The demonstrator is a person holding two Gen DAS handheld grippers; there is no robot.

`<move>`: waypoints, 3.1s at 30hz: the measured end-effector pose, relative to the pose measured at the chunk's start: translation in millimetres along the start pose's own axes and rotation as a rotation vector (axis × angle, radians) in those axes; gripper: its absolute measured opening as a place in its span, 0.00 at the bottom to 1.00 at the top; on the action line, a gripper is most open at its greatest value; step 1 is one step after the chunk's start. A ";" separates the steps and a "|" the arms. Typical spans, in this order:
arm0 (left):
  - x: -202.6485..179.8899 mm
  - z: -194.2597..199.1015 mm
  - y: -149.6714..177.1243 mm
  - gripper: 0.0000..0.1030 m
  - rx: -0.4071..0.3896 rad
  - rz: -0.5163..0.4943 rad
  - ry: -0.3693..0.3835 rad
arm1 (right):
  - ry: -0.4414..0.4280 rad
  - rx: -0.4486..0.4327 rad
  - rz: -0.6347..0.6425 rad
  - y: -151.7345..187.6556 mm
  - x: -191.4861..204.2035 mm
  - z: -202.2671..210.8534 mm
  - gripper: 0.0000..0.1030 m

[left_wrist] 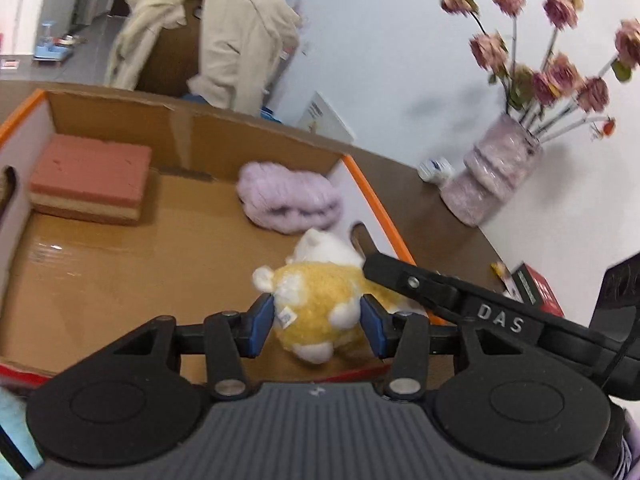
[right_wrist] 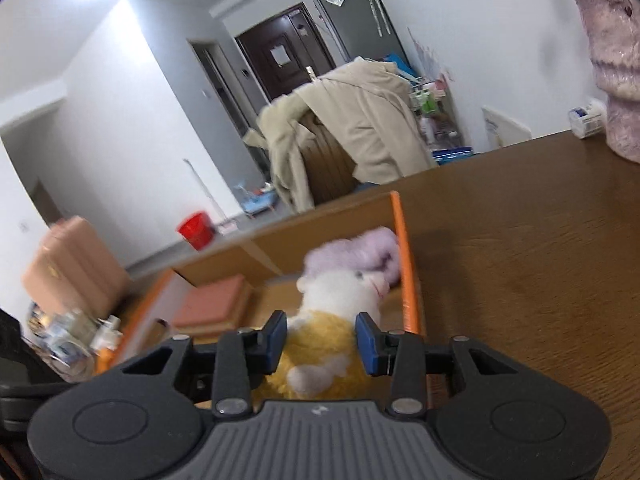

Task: Organize soft objects
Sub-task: 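Carry the plush lamb into the box and open both grippers, then lift both grippers out of the box back over the pile, then close both grippers on the blue tissue packet, then carry the blue tissue packet with both grippers down into the box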

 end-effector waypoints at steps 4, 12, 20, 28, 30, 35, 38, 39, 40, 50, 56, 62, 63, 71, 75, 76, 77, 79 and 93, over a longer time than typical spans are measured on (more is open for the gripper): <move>-1.7 -3.5 4.2 0.49 0.009 -0.017 -0.013 | 0.058 -0.014 0.034 6.3 0.7 0.6 0.28; -26.7 81.9 13.0 0.61 -0.130 -0.093 -0.052 | 0.060 -0.100 0.097 3.3 20.8 54.2 0.30; -52.0 217.7 78.7 0.87 -0.381 -0.268 -0.253 | 0.058 -0.221 0.226 21.2 57.7 151.1 0.52; -46.1 267.3 169.6 0.97 -0.471 -0.308 -0.410 | 0.050 -0.310 0.377 88.0 96.4 214.6 0.70; -40.2 270.9 193.1 0.99 -0.477 -0.291 -0.431 | 0.050 -0.322 0.409 110.0 105.3 218.0 0.72; -18.5 261.3 246.1 1.00 -0.429 -0.179 -0.446 | 0.016 -0.274 0.474 176.8 122.3 212.3 0.77; -2.7 251.1 268.3 1.00 -0.372 -0.117 -0.429 | -0.023 -0.209 0.482 215.3 126.4 201.0 0.77; 2.9 248.7 273.3 1.00 -0.354 -0.104 -0.434 | -0.040 -0.174 0.482 226.5 127.2 195.6 0.77; 6.5 245.3 275.7 1.00 -0.335 -0.097 -0.448 | -0.048 -0.143 0.480 236.6 128.6 191.2 0.77; 12.9 233.5 275.4 1.00 -0.285 -0.117 -0.410 | -0.029 -0.012 0.526 272.2 144.0 161.0 0.77; -1.1 208.7 283.8 0.78 -0.152 -0.151 -0.224 | -0.008 0.031 0.517 262.2 142.2 138.9 0.74; 0.5 172.2 278.4 0.40 -0.066 -0.076 -0.102 | -0.057 0.052 0.381 236.8 119.5 117.1 0.48; 2.9 168.4 276.2 0.36 -0.064 -0.050 -0.086 | -0.070 0.062 0.356 233.7 115.8 111.9 0.44; 29.3 160.2 268.4 0.32 -0.066 0.143 -0.022 | -0.113 0.139 0.229 245.2 95.8 121.2 0.22; 26.2 153.6 262.3 0.34 -0.054 0.148 0.009 | -0.119 0.123 0.204 259.0 88.9 144.7 0.24; 25.1 149.8 259.9 0.34 -0.042 0.158 0.016 | -0.119 0.109 0.197 258.1 85.9 147.3 0.24; 23.8 146.5 257.3 0.34 -0.035 0.164 0.020 | -0.121 0.100 0.184 255.5 83.1 146.7 0.24; 22.4 143.2 254.2 0.34 -0.037 0.175 0.022 | -0.129 0.092 0.155 249.3 77.4 141.8 0.24; -4.3 119.9 241.2 0.32 -0.001 0.181 0.080 | -0.166 0.105 0.047 246.9 50.3 129.5 0.24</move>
Point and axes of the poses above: each gripper's, at about its wrist camera, not at the fingertips, and z roughly against the way its jaws point, x to its left, y to its underside, the point moved 2 cm from there along -z, roughly the way its jaws point, and after that the axes turned 11 degrees about x, right-handed, at the moved point
